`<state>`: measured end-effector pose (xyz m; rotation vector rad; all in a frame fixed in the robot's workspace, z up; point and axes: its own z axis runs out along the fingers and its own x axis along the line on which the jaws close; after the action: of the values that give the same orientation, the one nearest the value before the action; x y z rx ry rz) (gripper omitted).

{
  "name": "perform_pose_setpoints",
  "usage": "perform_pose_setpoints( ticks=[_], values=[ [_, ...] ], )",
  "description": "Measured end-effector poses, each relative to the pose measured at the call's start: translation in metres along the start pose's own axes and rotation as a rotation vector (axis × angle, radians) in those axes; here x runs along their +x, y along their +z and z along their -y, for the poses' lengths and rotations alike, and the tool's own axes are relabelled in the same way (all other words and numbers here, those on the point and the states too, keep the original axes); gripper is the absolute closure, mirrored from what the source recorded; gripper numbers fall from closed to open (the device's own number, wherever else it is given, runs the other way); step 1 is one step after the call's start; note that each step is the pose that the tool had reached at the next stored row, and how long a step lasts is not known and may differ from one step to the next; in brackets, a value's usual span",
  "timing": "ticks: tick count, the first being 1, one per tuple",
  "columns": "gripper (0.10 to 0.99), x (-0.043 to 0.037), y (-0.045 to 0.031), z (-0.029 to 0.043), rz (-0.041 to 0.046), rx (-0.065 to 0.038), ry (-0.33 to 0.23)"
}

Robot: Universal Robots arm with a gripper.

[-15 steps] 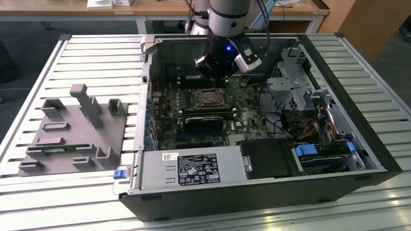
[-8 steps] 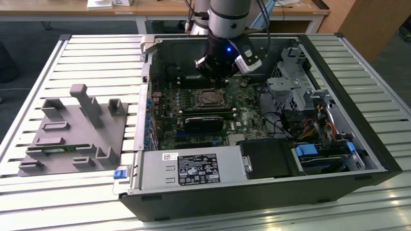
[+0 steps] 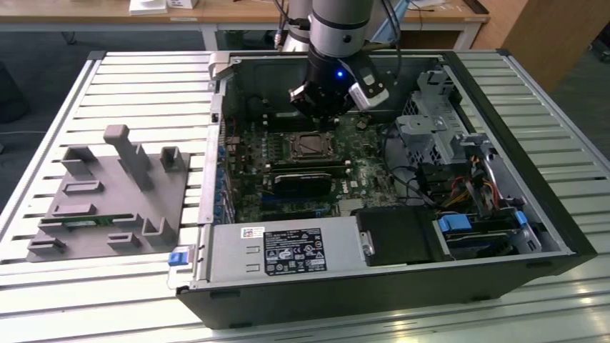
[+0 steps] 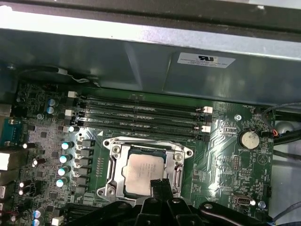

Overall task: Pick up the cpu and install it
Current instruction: 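Install the second cpu locking lever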

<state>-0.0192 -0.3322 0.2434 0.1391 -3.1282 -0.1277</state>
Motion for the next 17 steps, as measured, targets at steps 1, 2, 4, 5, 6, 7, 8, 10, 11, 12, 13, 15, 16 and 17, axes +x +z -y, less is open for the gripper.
perform_pose_setpoints(
  ticks=[1, 2, 4, 5, 6, 7, 8, 10, 11, 12, 13, 15, 16, 17],
  values=[
    [0.98, 0.0, 0.0, 0.0002, 0.0, 0.0, 0.0],
    [0.98, 0.0, -0.0001, 0.0003, -0.0001, 0.0, 0.0],
    [0.98, 0.0001, -0.0001, 0.0006, -0.0001, 0.0, 0.0],
    [0.98, 0.0001, -0.0001, 0.0008, -0.0001, 0.0, 0.0],
    [0.98, 0.0001, -0.0001, 0.0008, 0.0, 0.0, 0.0],
    [0.98, 0.0001, -0.0001, 0.0008, -0.0001, 0.0, 0.0],
    [0.98, 0.0001, -0.0003, 0.0009, -0.0001, 0.0, 0.0],
    [0.98, 0.0001, -0.0015, 0.0009, -0.0004, 0.0, 0.0],
    [0.98, 0.0, -0.0022, 0.0009, -0.0013, 0.0, 0.0],
    [0.98, 0.0, -0.0025, 0.001, -0.0019, 0.0, 0.0],
    [0.98, 0.0001, -0.0026, 0.0018, -0.002, 0.0, 0.0],
    [0.98, 0.0003, -0.0029, 0.0047, -0.0021, 0.0, 0.0],
    [0.98, 0.0005, -0.0031, 0.0067, -0.0022, 0.0, 0.0],
    [0.98, 0.0007, -0.0032, 0.0088, -0.0022, 0.0, 0.0]
  ],
)
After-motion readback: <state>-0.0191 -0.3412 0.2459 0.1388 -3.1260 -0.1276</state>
